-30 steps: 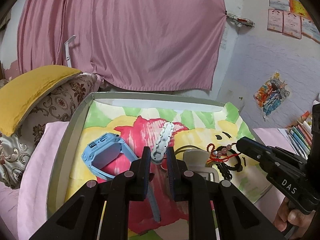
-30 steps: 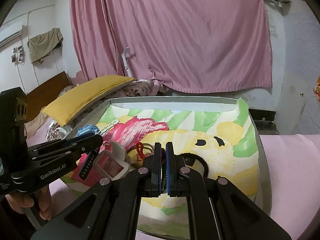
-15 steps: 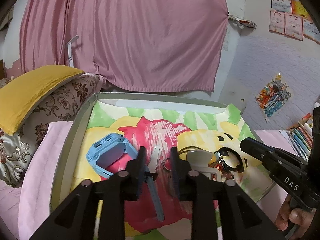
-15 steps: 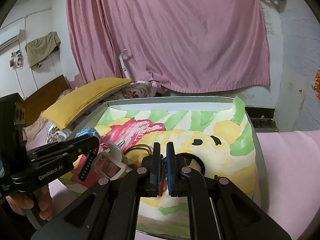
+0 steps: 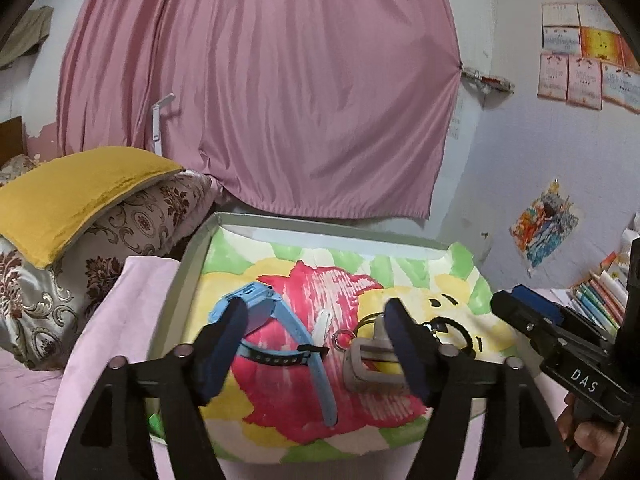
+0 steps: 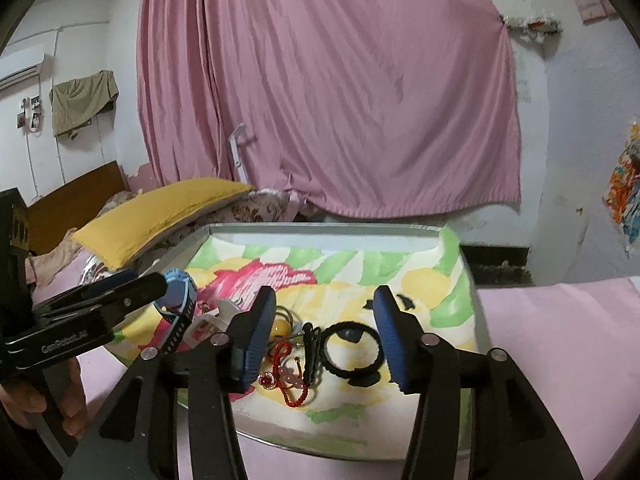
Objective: Organize jewelry
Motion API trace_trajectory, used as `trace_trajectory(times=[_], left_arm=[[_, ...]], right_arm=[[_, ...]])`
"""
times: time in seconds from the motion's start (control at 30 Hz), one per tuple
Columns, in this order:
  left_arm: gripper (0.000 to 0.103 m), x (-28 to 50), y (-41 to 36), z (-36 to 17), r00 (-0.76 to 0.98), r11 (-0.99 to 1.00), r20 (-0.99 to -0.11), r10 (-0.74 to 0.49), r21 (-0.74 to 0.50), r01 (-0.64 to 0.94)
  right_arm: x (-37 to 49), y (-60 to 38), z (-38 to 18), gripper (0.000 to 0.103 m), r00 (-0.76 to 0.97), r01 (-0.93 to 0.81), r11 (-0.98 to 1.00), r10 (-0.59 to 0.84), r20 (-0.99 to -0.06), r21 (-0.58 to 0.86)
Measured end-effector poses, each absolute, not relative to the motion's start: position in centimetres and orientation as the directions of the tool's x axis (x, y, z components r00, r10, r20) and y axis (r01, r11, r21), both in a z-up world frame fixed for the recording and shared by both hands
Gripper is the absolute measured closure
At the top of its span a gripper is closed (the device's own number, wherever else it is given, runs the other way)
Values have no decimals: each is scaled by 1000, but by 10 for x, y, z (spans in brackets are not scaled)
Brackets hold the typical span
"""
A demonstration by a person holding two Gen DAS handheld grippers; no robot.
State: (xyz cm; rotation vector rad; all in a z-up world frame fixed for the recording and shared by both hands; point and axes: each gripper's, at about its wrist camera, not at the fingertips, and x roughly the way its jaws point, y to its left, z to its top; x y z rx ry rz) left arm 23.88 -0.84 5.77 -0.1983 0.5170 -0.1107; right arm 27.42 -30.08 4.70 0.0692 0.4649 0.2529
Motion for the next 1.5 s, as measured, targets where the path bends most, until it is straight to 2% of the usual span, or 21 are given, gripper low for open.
trace_trajectory(times=[0.1, 0.3, 0.5, 0.67, 1.13, 1.5], left_arm=[[17, 226, -6, 61, 873, 972, -459, -165, -228, 64], [4, 197, -7, 65, 885, 972, -429, -179, -216, 92], [1, 167, -7, 67, 897, 977, -407, -170, -191, 98], [1, 147, -3, 65, 900, 978, -405, -159, -188, 89], [1, 98, 4, 52, 917, 984, -385, -99, -173, 34], [1, 79, 4, 32, 940, 990, -341, -3, -133, -45]], right_arm=[[262, -303, 53, 36, 876, -228, 966, 258, -408, 120], [233, -308, 60, 22, 891, -230, 966, 259, -373, 120], [203, -314, 63, 9, 902, -227, 967, 254, -348, 117], [180, -318, 59, 4, 900, -227, 966, 256, -353, 122], [128, -321, 40, 2, 916, -192, 974, 221, -335, 119], [107, -307, 29, 2, 951, -118, 992, 124, -283, 40]])
